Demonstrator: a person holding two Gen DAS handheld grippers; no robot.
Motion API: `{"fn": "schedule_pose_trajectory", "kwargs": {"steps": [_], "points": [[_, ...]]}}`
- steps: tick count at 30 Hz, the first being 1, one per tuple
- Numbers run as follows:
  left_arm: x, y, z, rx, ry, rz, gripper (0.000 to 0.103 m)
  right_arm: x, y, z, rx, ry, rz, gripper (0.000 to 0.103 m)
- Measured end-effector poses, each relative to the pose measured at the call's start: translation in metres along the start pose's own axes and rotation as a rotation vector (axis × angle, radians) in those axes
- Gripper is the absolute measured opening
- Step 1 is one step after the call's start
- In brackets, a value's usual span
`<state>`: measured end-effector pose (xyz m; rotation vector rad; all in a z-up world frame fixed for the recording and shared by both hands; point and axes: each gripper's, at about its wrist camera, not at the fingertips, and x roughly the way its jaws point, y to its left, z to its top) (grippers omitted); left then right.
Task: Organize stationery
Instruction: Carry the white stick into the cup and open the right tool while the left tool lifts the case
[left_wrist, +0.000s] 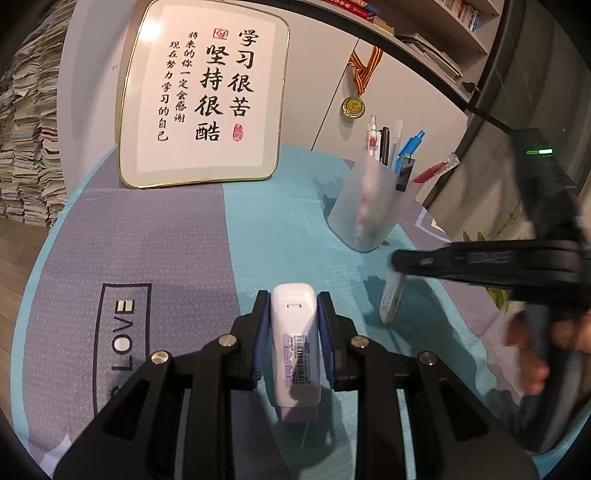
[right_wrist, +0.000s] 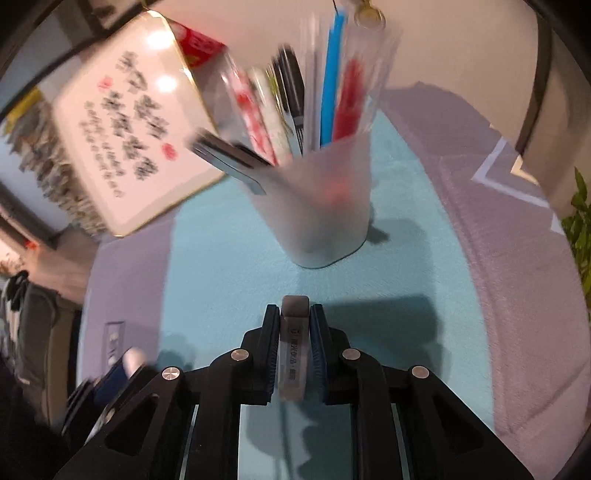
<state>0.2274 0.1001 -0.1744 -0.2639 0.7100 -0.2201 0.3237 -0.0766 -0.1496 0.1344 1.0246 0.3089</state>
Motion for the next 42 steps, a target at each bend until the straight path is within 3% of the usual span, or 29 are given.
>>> {"fn": "schedule_pose_trajectory", "kwargs": {"steps": [8, 16, 25, 31, 36, 42], "points": [[-0.012, -0.006, 0.001, 0.032, -0.068, -0.023, 0.023, -0.089, 0.002, -0.004, -0.075, -0.201, 0.026, 0.017], [-0.016, -0.012, 0.002, 0.056, -0.094, -0.044, 0.023, -0.128, 0.021, 0.036, -0.134, -0.379, -0.02, 0.017], [-0.015, -0.012, 0.002, 0.069, -0.092, -0.048, 0.023, -0.074, 0.015, 0.07, -0.126, -0.316, -0.08, 0.017], [-0.014, -0.015, 0.001, 0.081, -0.09, -0.051, 0.023, -0.063, 0.005, 0.079, -0.122, -0.323, -0.115, 0.017], [-0.013, -0.014, 0.001, 0.079, -0.09, -0.054, 0.023, -0.065, -0.005, 0.077, -0.078, -0.311, -0.071, 0.018], [-0.013, -0.012, 0.001, 0.063, -0.09, -0.064, 0.023, -0.098, -0.018, 0.045, -0.067, -0.348, 0.011, 0.018]]}}
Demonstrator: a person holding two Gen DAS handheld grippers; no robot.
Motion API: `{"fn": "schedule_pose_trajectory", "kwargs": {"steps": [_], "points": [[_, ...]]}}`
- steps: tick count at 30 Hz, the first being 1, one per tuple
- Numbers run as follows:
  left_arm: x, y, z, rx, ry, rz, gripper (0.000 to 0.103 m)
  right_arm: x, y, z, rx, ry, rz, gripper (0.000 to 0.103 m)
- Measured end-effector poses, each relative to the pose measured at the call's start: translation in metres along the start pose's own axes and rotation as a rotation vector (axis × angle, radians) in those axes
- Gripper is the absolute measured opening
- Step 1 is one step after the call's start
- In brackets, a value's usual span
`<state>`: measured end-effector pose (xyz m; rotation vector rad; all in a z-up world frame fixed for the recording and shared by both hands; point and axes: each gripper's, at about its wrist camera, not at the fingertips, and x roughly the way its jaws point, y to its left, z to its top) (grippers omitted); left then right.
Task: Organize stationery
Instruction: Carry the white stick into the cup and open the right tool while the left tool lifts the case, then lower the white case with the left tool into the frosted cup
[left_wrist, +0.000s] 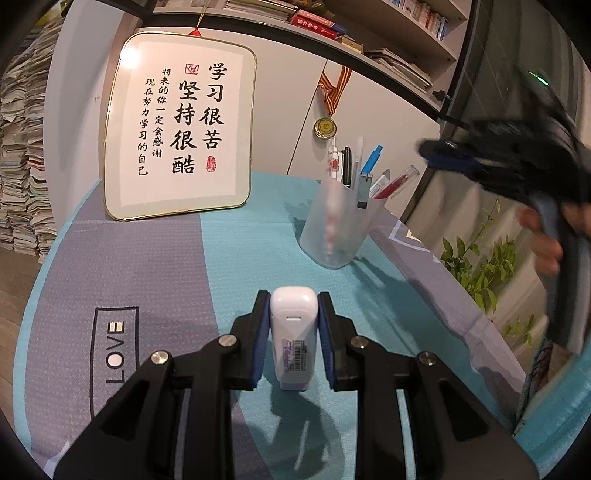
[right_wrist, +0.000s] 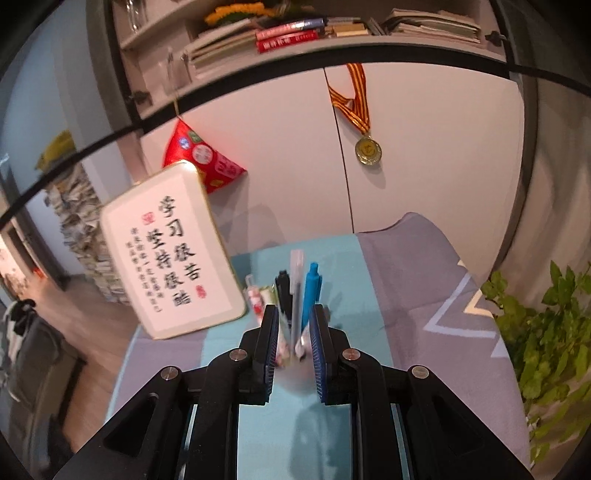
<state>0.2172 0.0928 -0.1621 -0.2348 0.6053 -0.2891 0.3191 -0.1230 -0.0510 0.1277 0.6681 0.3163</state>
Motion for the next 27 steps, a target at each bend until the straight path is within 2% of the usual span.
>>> {"fn": "schedule_pose_trajectory", "kwargs": {"steps": [8, 13, 17, 20, 22, 24, 27], "points": [[-0.006, -0.004, 0.013, -0.034, -0.009, 0.004, 0.023, -0.02, -0.027, -0.053, -0.041, 0.108, -0.061, 0.018], [-0.028, -0.039, 0.049, 0.066, -0.094, 0.059, 0.023, -0.018, -0.046, -0.063, 0.001, 0.147, -0.051, 0.019], [-0.032, -0.064, 0.087, 0.119, -0.148, 0.075, 0.023, -0.014, -0.052, -0.07, -0.015, 0.16, -0.053, 0.019], [-0.02, -0.073, 0.114, 0.119, -0.175, 0.069, 0.023, -0.007, -0.054, -0.075, -0.053, 0.167, -0.101, 0.019], [-0.003, -0.077, 0.128, 0.117, -0.159, 0.043, 0.023, -0.005, -0.058, -0.077, -0.056, 0.148, -0.134, 0.019], [0.017, -0.079, 0.136, 0.109, -0.134, 0.026, 0.023, -0.003, -0.065, -0.078, -0.045, 0.152, -0.124, 0.019], [0.036, -0.086, 0.143, 0.112, -0.139, 0.046, 0.023, 0.0, -0.076, -0.081, -0.025, 0.164, -0.099, 0.019]]}}
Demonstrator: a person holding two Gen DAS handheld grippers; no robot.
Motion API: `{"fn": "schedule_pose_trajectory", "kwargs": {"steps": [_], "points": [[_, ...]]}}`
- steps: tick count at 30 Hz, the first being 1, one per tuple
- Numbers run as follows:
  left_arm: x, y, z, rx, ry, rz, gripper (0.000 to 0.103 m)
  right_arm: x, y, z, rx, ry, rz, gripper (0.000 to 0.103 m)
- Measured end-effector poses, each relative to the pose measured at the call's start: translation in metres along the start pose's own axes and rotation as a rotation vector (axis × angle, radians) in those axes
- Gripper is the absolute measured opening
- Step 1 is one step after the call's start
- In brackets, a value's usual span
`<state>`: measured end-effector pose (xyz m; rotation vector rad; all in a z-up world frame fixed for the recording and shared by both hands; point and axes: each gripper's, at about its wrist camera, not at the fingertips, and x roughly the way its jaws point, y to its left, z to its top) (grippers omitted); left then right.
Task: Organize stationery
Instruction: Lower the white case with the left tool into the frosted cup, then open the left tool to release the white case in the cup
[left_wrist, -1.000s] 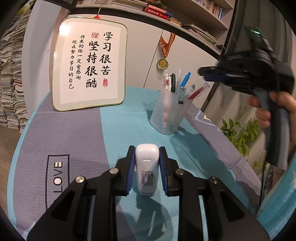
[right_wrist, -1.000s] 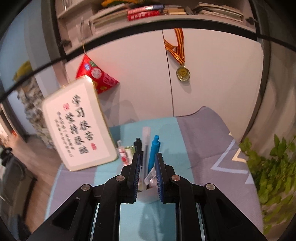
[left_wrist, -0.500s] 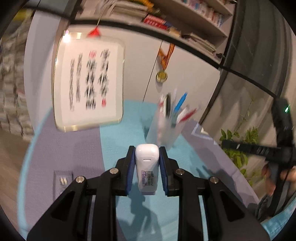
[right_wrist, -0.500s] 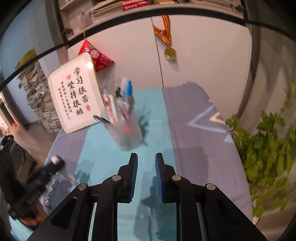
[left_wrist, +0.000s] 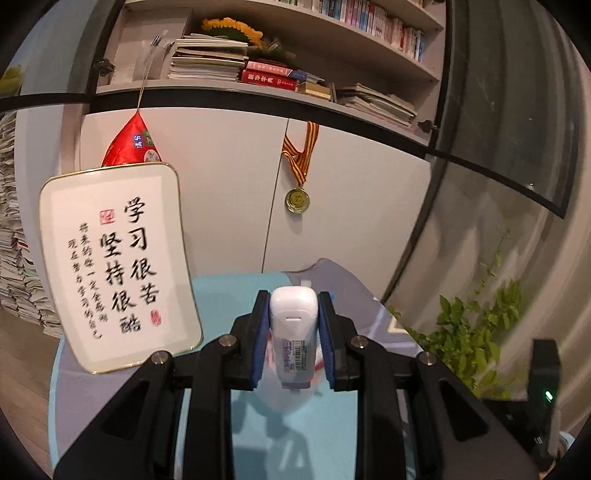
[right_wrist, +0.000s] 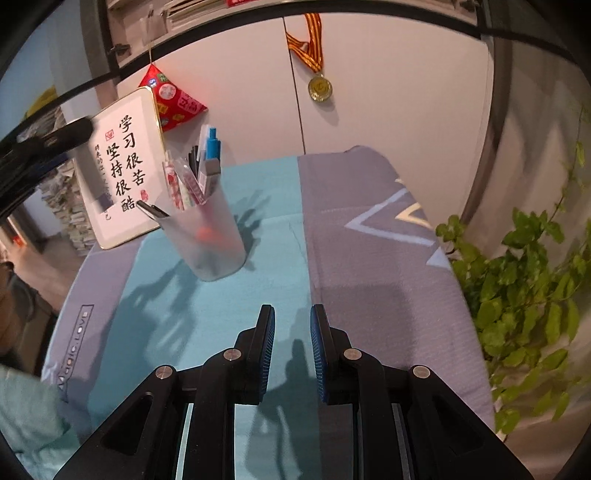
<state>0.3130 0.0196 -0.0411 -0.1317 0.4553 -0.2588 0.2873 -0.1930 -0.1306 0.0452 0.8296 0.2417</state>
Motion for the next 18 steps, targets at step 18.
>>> {"fn": "schedule_pose_trajectory", "kwargs": {"steps": [18], "points": [[0.057, 0.0, -0.029, 0.049, 0.162, 0.056, 0.024, 0.011, -0.015, 0.0, 0.037, 0.02, 0.032, 0.019]]}}
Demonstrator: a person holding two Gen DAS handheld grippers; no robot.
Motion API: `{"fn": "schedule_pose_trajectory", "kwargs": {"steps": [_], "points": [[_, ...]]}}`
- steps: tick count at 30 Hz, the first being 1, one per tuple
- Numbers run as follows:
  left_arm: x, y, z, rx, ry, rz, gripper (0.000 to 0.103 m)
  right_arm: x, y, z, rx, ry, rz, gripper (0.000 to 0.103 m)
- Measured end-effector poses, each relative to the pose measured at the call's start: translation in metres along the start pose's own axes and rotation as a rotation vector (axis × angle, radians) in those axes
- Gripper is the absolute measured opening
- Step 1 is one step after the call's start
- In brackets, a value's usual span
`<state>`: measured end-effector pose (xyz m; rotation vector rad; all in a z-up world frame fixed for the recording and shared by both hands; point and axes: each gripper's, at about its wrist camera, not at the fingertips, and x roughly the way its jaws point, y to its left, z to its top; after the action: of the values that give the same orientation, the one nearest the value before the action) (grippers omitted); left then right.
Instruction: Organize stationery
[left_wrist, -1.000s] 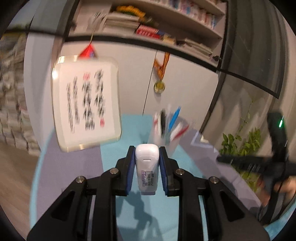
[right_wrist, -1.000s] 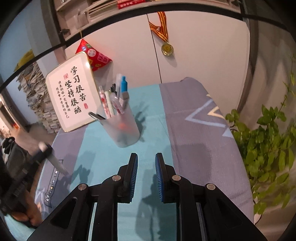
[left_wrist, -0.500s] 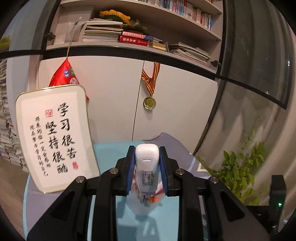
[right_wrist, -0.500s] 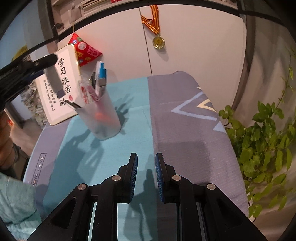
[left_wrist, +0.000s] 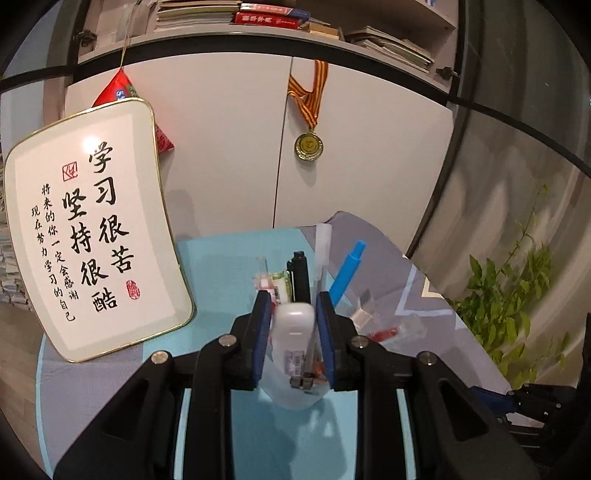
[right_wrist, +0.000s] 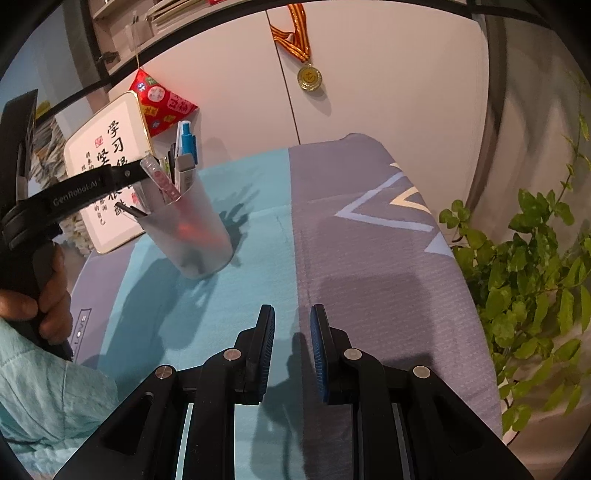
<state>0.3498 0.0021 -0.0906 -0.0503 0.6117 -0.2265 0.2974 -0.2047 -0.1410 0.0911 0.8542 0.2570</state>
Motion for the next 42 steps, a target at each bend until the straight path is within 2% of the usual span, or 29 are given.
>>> {"fn": "schedule_pose_trajectory", "kwargs": {"steps": [1, 3, 7, 12, 16, 20, 22, 24, 28, 34, 35, 36, 37, 38, 39, 42], "points": [[-0.003, -0.002, 0.0, 0.011, -0.005, 0.004, 0.026, 0.0, 0.001, 0.0, 0.0, 0.001, -0.001, 0.019], [-0.01, -0.005, 0.0, 0.026, -0.019, 0.008, 0.036, -0.002, 0.002, -0.001, -0.003, 0.0, -0.004, 0.019], [-0.023, -0.012, -0.002, 0.059, -0.041, 0.028, 0.037, -0.007, 0.006, -0.002, -0.009, -0.004, -0.009, 0.019], [-0.048, -0.022, -0.009, 0.093, -0.078, 0.063, 0.049, -0.014, 0.012, -0.003, -0.019, -0.009, -0.015, 0.019], [-0.072, -0.029, -0.015, 0.119, -0.101, 0.077, 0.053, -0.023, 0.019, -0.004, -0.03, -0.022, -0.023, 0.019], [-0.101, -0.034, -0.024, 0.127, -0.136, 0.097, 0.065, -0.038, 0.027, -0.007, -0.049, -0.047, -0.03, 0.019], [-0.117, -0.036, -0.03, 0.132, -0.159, 0.106, 0.069, -0.048, 0.033, -0.008, -0.06, -0.065, -0.035, 0.019], [-0.132, -0.039, -0.037, 0.138, -0.181, 0.122, 0.078, -0.059, 0.039, -0.01, -0.074, -0.086, -0.043, 0.019], [-0.163, -0.043, -0.054, 0.148, -0.23, 0.155, 0.083, -0.086, 0.053, -0.016, -0.116, -0.142, -0.086, 0.019], [-0.201, -0.051, -0.07, 0.139, -0.256, 0.161, 0.09, -0.135, 0.07, -0.026, -0.132, -0.245, -0.119, 0.019], [-0.207, -0.052, -0.071, 0.133, -0.26, 0.165, 0.091, -0.142, 0.072, -0.028, -0.133, -0.259, -0.125, 0.022], [-0.214, -0.053, -0.073, 0.124, -0.266, 0.171, 0.093, -0.153, 0.074, -0.031, -0.133, -0.28, -0.134, 0.035], [-0.221, -0.054, -0.075, 0.114, -0.275, 0.176, 0.094, -0.16, 0.076, -0.033, -0.133, -0.299, -0.142, 0.043], [-0.227, -0.055, -0.077, 0.105, -0.283, 0.18, 0.099, -0.172, 0.078, -0.037, -0.132, -0.334, -0.158, 0.058], [-0.233, -0.056, -0.079, 0.098, -0.292, 0.183, 0.101, -0.181, 0.08, -0.041, -0.133, -0.366, -0.171, 0.064], [-0.253, -0.062, -0.085, 0.095, -0.316, 0.195, 0.102, -0.218, 0.088, -0.057, -0.148, -0.463, -0.204, 0.066]]}}
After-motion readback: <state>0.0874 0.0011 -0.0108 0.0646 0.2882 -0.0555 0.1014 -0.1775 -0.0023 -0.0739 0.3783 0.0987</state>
